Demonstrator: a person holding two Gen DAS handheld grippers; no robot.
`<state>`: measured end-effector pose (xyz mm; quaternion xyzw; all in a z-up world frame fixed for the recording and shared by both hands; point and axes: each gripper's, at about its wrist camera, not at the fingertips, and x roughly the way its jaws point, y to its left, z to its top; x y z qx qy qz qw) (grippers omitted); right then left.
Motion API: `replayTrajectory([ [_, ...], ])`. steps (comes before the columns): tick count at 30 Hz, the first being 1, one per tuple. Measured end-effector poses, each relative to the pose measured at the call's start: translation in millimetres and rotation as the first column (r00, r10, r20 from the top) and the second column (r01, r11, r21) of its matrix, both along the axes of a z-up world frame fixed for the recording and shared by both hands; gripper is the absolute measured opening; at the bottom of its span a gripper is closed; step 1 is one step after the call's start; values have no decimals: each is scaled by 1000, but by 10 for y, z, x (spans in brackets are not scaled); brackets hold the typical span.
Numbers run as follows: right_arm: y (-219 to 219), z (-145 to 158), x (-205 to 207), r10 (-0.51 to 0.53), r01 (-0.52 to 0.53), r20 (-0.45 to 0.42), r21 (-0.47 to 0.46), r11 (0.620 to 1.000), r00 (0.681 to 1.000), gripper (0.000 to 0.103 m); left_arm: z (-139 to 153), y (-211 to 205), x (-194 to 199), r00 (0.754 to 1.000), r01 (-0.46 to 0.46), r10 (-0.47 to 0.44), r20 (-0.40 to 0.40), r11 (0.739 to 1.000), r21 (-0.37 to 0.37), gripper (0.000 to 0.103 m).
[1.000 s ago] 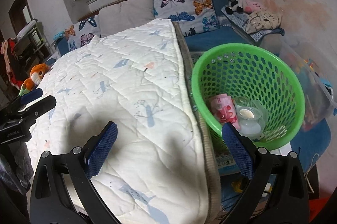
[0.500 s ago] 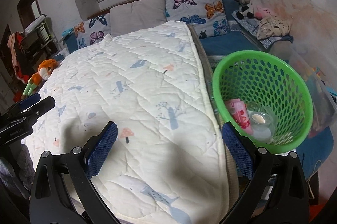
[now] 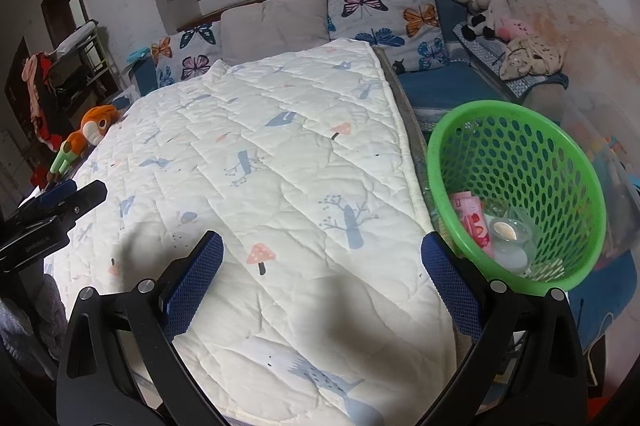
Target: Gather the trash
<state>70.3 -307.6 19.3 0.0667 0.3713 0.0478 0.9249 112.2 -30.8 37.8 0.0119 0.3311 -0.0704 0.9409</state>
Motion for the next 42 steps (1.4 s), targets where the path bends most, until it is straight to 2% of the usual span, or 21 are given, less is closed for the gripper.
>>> replayTrajectory([
  [42, 137, -18, 70, 30, -30, -5, -3, 1000, 1000, 98, -53, 97, -14, 998, -63, 63, -9, 998, -1, 96],
])
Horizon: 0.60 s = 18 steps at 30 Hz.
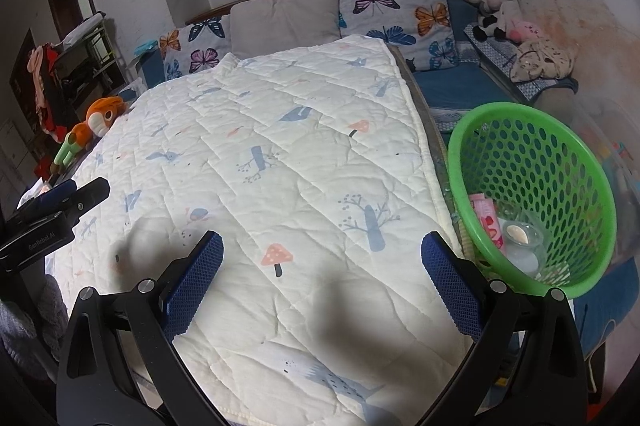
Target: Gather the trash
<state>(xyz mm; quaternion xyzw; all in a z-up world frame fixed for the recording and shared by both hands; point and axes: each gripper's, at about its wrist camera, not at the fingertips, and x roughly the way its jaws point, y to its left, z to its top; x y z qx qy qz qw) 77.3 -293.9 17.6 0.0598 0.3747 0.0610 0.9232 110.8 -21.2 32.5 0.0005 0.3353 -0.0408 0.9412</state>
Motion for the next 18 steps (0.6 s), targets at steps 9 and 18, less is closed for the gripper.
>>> replayTrajectory([
  [9, 16, -17, 9, 8, -8, 0, 0, 1000, 1000, 98, -12, -1, -3, 1000, -3, 3, 1, 1000, 3, 96],
  [18, 7, -30, 17, 4, -4, -1, 1, 1000, 1000, 98, -8, -26, -23, 1000, 17, -17, 3, 1000, 8, 96],
])
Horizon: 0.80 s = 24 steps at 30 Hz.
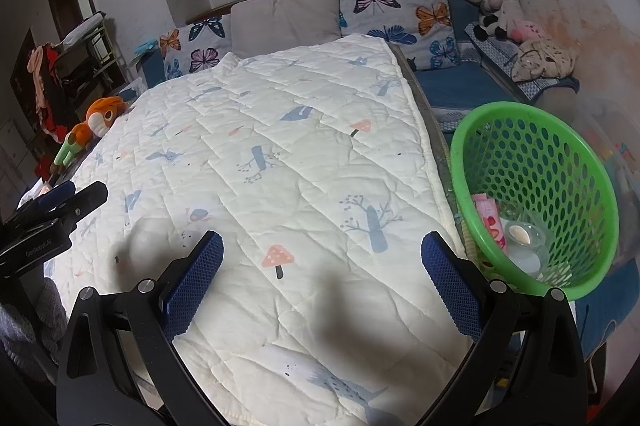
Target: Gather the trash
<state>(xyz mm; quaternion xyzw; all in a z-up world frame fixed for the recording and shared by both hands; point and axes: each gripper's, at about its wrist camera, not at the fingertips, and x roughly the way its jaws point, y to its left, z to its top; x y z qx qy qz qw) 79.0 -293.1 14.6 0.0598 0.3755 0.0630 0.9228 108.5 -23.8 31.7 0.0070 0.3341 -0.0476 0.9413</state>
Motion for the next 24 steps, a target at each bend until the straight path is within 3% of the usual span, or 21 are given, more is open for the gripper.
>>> replayTrajectory([
  [24, 4, -13, 12, 3, -3, -2, -2, 1000, 1000, 98, 5, -18, -22, 1000, 8, -8, 1, 1000, 4, 96],
])
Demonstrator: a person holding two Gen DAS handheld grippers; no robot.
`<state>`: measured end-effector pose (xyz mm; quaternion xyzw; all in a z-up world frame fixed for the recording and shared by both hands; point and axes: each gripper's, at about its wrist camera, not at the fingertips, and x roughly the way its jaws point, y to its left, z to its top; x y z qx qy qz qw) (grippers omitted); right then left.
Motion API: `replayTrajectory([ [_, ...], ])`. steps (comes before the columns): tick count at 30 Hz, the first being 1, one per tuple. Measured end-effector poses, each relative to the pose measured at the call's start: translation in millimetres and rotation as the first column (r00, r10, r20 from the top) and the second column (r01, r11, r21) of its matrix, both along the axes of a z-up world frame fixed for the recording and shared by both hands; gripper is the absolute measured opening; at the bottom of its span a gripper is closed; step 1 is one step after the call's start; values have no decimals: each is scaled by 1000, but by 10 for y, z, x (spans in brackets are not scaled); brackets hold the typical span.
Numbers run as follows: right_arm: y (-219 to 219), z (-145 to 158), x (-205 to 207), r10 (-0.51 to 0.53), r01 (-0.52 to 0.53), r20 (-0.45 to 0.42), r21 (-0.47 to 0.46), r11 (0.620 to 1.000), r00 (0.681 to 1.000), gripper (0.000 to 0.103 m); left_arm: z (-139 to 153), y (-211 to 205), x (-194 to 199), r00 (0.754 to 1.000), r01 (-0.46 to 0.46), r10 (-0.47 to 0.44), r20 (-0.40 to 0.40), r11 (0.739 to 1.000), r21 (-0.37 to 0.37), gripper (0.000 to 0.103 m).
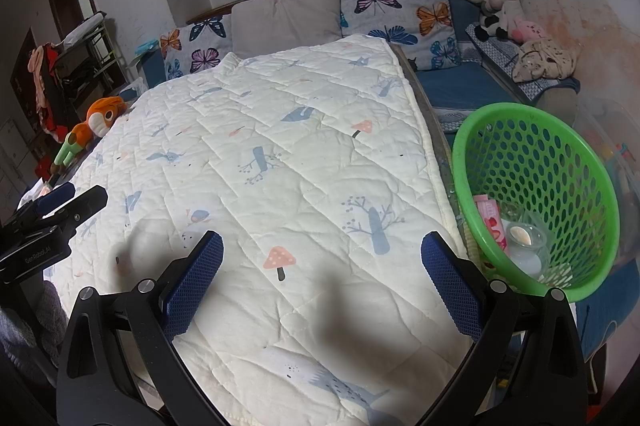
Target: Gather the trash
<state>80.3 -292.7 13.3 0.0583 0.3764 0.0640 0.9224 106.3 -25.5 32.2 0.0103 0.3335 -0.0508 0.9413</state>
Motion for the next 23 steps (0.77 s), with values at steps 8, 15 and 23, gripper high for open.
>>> replayTrajectory([
  [8, 27, 13, 14, 9, -9, -1, 1, 1000, 1000, 98, 13, -1, -4, 1000, 2, -2, 11, 1000, 8, 96],
  [15, 22, 30, 12, 16, -16, 8, 10, 1000, 1000, 98, 42, 7, -5, 1000, -3, 3, 18, 1000, 11, 96],
  [23, 49, 53, 4, 27, -27, 22, 9, 1000, 999, 98, 67, 39, 17, 1000, -5, 5, 29, 1000, 19, 96],
])
